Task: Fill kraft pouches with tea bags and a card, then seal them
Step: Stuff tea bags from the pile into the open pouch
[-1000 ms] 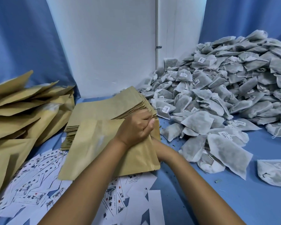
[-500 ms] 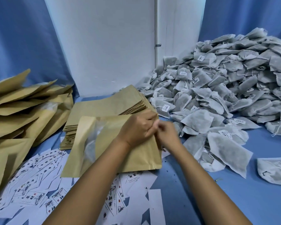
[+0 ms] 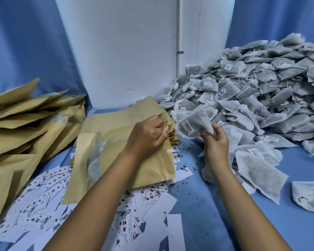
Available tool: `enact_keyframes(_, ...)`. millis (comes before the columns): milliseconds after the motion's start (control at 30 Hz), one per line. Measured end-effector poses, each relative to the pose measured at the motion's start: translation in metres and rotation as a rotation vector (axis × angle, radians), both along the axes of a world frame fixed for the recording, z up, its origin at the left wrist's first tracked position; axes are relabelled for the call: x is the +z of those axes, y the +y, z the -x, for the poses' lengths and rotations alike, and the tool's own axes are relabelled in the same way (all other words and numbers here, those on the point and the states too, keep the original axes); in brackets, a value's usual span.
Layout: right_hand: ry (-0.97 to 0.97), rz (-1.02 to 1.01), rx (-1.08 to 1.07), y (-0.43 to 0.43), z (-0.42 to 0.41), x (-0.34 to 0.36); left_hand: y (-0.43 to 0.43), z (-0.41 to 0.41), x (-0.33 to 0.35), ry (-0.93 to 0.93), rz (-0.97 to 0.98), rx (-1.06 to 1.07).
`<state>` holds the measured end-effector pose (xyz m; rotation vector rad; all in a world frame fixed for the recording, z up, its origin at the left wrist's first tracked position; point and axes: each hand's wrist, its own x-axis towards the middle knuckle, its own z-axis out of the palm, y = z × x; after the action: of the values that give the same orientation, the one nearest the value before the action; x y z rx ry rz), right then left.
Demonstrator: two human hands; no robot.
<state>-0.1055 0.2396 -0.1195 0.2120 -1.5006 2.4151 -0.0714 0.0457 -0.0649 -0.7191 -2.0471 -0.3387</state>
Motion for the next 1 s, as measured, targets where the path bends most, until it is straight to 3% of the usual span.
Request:
enact_keyframes(67,-0.033,0.254,0.233,-0.002,-0.008,0.006,0.001,0.0,-0.002,-0.008,-0.017,0.031)
enact_keyframes(100,-0.025,0.182,0.265,-0.006,-0.013,0.006,0.003,0.0,-0.002,-0.011,-0.025,0.022)
enact_keyframes(233,0.114,-0.612,0.205,-0.046,-0.039,0.002,0.015,-0.006,-0.004,0.03,-0.011,-0.097)
enact_keyframes(300,0.25,-0.916,0.161,-0.064,-0.046,-0.007,0.021,-0.007,-0.004,0.052,0.027,-0.137)
enact_keyframes(367,0.36,-1.077,0.317,-0.075,-0.05,-0.012,0.023,-0.007,-0.008,0.046,0.092,-0.16)
enact_keyframes(433,0.229,-0.992,0.501,-0.061,-0.043,-0.011,0.017,-0.007,-0.012,0.044,0.085,-0.139)
enact_keyframes(500,0.122,-0.969,0.397,-0.032,-0.03,0.0,0.007,-0.005,-0.01,0.043,-0.019,-0.092)
enact_keyframes(533,0.099,-0.982,0.322,-0.016,-0.021,0.0,0.003,-0.004,-0.008,0.046,-0.074,-0.072)
enact_keyframes(600,0.071,-1.16,0.394,0.008,-0.011,-0.007,-0.002,-0.001,-0.005,0.057,-0.132,-0.06)
enact_keyframes(700,0.132,-1.489,0.539,0.008,-0.009,-0.029,0.0,0.002,-0.002,0.071,-0.145,-0.055)
enact_keyframes(1000,0.386,-1.382,0.27,0.003,0.001,-0.036,0.003,0.0,-0.007,0.067,-0.099,-0.024)
